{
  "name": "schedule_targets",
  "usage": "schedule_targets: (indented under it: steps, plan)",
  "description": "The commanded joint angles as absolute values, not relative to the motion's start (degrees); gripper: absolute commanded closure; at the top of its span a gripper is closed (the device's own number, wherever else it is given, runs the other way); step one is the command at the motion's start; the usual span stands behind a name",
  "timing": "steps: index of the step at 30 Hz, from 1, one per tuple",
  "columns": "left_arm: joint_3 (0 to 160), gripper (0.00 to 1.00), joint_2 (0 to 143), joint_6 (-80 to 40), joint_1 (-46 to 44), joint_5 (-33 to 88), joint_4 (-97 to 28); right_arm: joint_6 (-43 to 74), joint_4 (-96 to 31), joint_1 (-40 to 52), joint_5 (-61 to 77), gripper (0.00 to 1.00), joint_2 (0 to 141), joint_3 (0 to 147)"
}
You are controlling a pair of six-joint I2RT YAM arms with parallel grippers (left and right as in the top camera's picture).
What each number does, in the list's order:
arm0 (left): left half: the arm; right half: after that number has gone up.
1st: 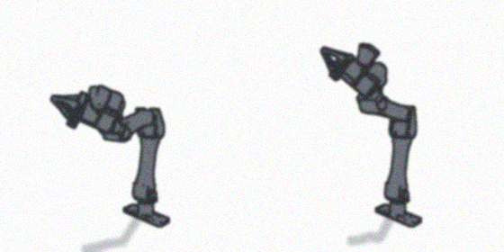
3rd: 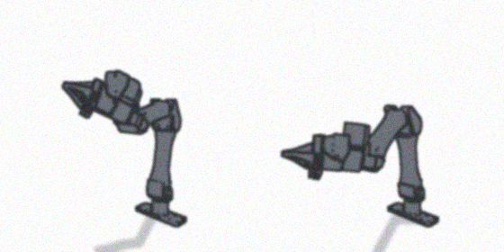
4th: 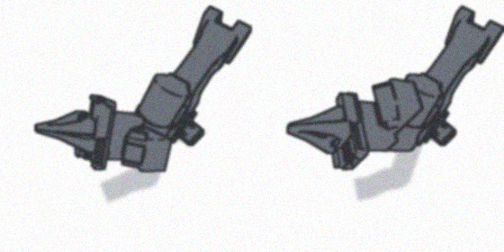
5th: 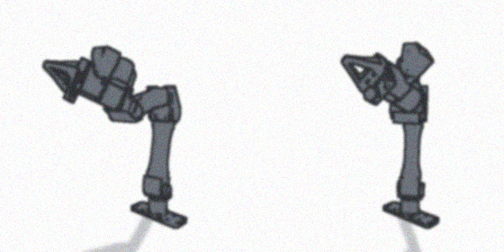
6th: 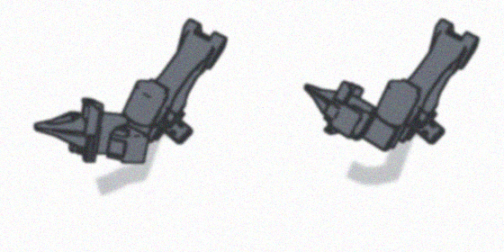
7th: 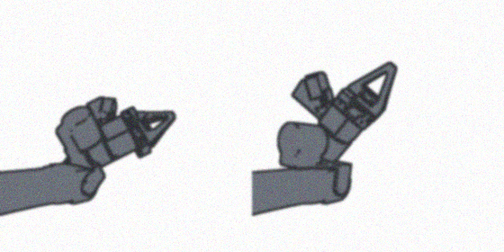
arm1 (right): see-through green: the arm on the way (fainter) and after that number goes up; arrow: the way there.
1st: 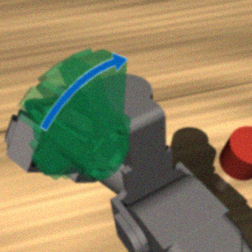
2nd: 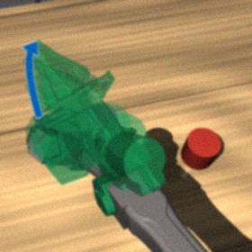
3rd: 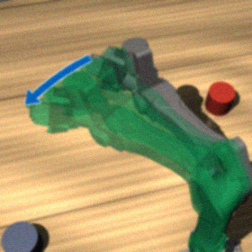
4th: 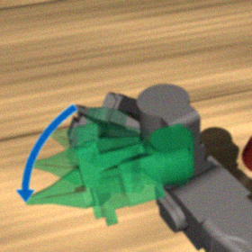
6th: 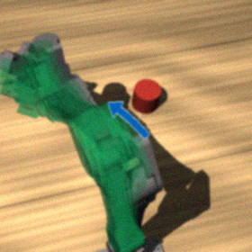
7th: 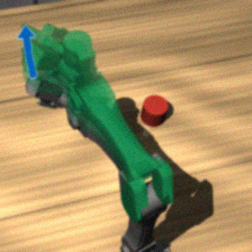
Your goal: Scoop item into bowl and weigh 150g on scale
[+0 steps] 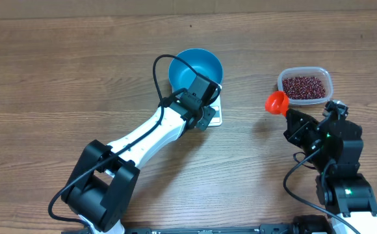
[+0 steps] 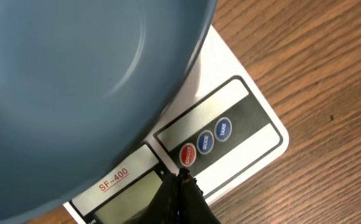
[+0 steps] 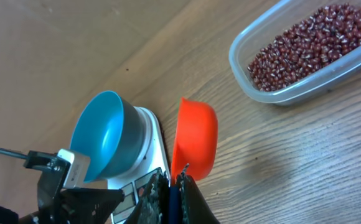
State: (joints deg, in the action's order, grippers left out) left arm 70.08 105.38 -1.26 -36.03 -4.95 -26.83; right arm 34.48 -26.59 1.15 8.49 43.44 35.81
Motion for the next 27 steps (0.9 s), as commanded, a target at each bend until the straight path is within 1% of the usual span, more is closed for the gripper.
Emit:
schedule_targets:
  steps: [1, 15, 27]
  plan:
    - [69.45, 0.96, 107.04, -0.21, -36.40, -4.47, -26.68, 34.44, -26.00, 0.99, 7.55, 0.96, 43.81, 37.95]
    - [69.45, 0.96, 110.08, -0.16, -36.42, -4.43, -23.49, 34.41, -25.80, 0.99, 7.55, 0.96, 43.79, 37.95]
    - [69.47, 0.96, 112.81, -0.19, -36.45, -2.96, -23.09, 34.41, -25.82, 0.99, 7.57, 0.96, 43.79, 37.95]
